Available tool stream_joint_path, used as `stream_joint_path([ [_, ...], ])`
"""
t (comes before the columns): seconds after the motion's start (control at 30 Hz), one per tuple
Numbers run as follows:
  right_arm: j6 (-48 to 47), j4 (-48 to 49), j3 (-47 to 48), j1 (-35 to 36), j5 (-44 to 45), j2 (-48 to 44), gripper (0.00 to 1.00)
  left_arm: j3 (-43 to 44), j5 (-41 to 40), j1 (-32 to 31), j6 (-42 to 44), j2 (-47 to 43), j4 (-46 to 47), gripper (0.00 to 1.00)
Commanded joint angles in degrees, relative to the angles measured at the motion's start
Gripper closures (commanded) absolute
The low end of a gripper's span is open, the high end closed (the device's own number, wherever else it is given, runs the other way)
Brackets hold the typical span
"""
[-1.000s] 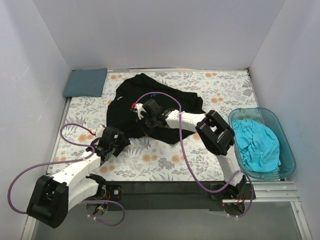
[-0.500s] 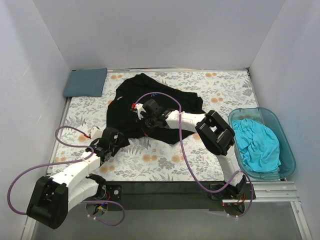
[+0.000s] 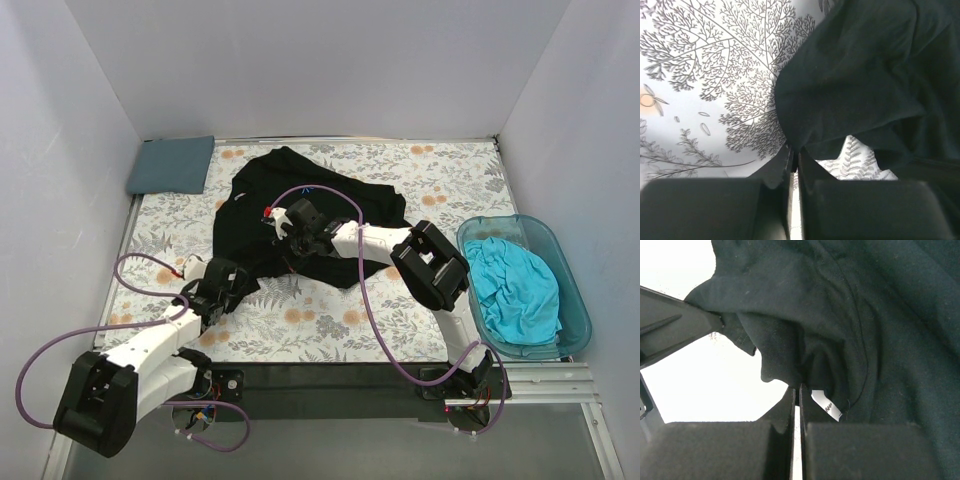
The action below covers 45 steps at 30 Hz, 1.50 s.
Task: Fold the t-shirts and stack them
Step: Flatten the tshirt out
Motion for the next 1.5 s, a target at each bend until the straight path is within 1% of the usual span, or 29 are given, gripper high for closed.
stream_joint_path([
  [0.0,-0.5,1.6,-0.5,0.1,-1.2,-3.8,0.99,3.5,-0.6,-0.2,3.1,-0.1,-5.5,0.98],
  [0.03,-0.9,0.9,-0.8,0.1,-1.5,-4.2,0.99,7.2,-1.0,-0.2,5.1,-0.4,-7.0,1.00],
  [0.07,-1.7,0.2,-0.9,0.1,-2.0,-4.5,0.99,9.2,-1.7,-0.1,6.0,-0.8,-11.0,1.00],
  [0.13,-2.6,-1.7,-0.8,0.1,-2.6,-5.5,0.99,14.0,-2.8,-0.2,8.5,-2.2,-15.2,1.00],
  [0.17,-3.1,-4.0,-0.6,0.2,-2.8,-5.8,0.99,19.1,-3.2,-0.1,10.3,-2.4,-20.1,1.00],
  [0.23,-4.9,-6.6,-0.7,0.6,-2.8,-6.9,0.99,23.9,-3.8,-0.1,12.1,-2.8,-25.2,1.00],
  [0.27,-5.7,-9.4,-0.6,1.2,-2.9,-7.3,0.99,26.4,-3.9,-0.1,13.0,-2.8,-30.2,1.00],
  [0.3,-6.3,-10.7,-0.5,1.6,-2.8,-8.0,0.99,30.2,-4.0,-0.1,13.4,-2.9,-32.7,1.00],
  [0.4,-8.8,-15.0,-0.9,3.4,-2.8,-9.5,0.98,35.0,-3.3,-0.1,13.1,-4.1,-40.1,1.00],
  [0.43,-9.8,-16.1,-1.0,3.8,-2.7,-9.8,0.88,35.7,-3.1,-0.1,12.8,-4.8,-41.5,1.00],
  [0.47,-10.1,-17.0,-1.2,4.5,-2.4,-10.3,0.80,36.1,-2.6,-0.1,12.6,-6.0,-43.8,1.00],
  [0.53,-10.3,-19.1,-2.9,4.7,-1.9,-12.2,0.65,37.2,-2.1,-0.1,11.4,-7.6,-46.2,0.96],
  [0.6,-10.3,-19.8,-4.9,4.7,0.5,-15.9,0.57,37.5,-1.2,-0.1,10.3,-9.8,-49.8,0.93],
  [0.63,-10.3,-19.8,-6.9,4.7,1.7,-17.3,0.51,37.6,-0.9,-0.1,9.4,-10.5,-50.8,0.91],
  [0.67,-10.4,-20.0,-8.1,4.5,4.4,-18.9,0.48,37.4,-0.8,-0.1,8.9,-11.4,-52.9,0.91],
  [0.73,-10.3,-20.6,-11.0,3.8,6.8,-23.2,0.44,36.7,-0.6,-0.1,7.7,-13.8,-54.9,0.91],
  [0.77,-10.3,-20.8,-12.1,3.0,9.3,-24.6,0.44,36.4,-0.9,-0.1,7.4,-14.4,-56.8,0.91],
  [0.83,-10.1,-21.1,-14.3,1.3,11.9,-28.5,0.42,35.9,-2.1,-0.1,6.7,-16.1,-58.0,0.90],
  [0.87,-9.8,-21.0,-16.7,-0.9,14.2,-29.8,0.41,35.5,-2.4,-0.1,6.9,-16.4,-58.3,0.89],
  [0.93,-7.8,-21.0,-19.3,-3.6,15.7,-32.8,0.40,35.5,-2.8,-0.1,7.2,-16.2,-57.9,0.90],
  [0.97,-6.8,-21.0,-21.8,-6.8,16.9,-33.5,0.40,35.8,-2.8,-0.1,7.9,-15.8,-57.1,0.90],
  [1.03,-3.8,-20.8,-24.3,-9.9,18.1,-35.7,0.40,35.9,-2.5,-0.1,8.5,-14.7,-56.2,0.91],
  [1.07,-2.8,-20.4,-25.9,-13.2,18.9,-36.3,0.40,35.9,-2.5,-0.1,8.8,-14.5,-55.2,0.91],
  [1.2,1.7,-18.2,-32.8,-19.7,21.0,-39.3,0.41,36.3,-3.2,-0.1,10.4,-14.1,-52.5,0.93],
  [1.3,4.0,-16.7,-35.0,-23.6,21.0,-39.6,0.40,36.6,-3.6,-0.1,10.9,-13.9,-51.2,0.93],
  [1.33,4.4,-15.7,-35.8,-24.3,21.0,-39.6,0.36,36.6,-3.8,-0.1,11.1,-13.9,-51.0,0.94],
  [1.37,5.5,-15.3,-36.3,-25.5,21.0,-39.4,0.34,36.4,-4.1,-0.1,11.3,-13.8,-50.7,0.94],
  [1.47,6.8,-12.6,-37.3,-27.4,21.0,-37.3,0.34,35.8,-4.4,-0.1,11.8,-13.9,-49.8,0.95],
])
